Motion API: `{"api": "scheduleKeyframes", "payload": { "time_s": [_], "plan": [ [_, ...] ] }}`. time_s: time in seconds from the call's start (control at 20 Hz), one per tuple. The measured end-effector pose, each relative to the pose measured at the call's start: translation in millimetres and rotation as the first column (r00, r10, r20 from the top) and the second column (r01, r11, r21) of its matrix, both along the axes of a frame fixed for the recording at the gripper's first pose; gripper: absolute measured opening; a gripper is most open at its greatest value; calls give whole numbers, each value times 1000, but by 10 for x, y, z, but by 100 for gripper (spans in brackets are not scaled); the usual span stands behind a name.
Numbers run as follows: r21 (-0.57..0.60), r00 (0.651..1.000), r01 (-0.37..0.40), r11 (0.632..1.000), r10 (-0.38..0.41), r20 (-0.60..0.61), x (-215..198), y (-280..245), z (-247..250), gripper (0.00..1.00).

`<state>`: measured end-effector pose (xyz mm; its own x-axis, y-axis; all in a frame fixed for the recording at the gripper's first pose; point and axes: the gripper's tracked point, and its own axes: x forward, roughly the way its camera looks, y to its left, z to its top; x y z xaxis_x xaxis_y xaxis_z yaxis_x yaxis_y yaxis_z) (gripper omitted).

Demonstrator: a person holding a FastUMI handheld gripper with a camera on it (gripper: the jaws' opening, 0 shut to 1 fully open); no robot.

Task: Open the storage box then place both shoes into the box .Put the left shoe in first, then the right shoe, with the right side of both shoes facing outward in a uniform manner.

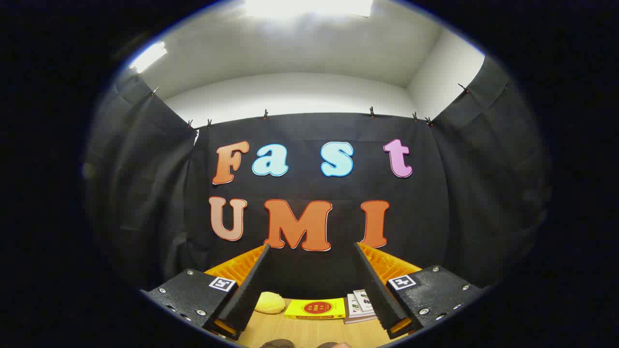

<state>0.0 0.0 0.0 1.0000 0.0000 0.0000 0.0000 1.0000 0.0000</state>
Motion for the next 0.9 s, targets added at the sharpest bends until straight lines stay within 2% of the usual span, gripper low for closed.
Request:
{"api": "scheduleKeyframes", "payload": {
  "time_s": [0.9],
  "plan": [
    [-19, 998, 67, 998, -67, -15, 137, -279, 20, 99]
  ]
}}
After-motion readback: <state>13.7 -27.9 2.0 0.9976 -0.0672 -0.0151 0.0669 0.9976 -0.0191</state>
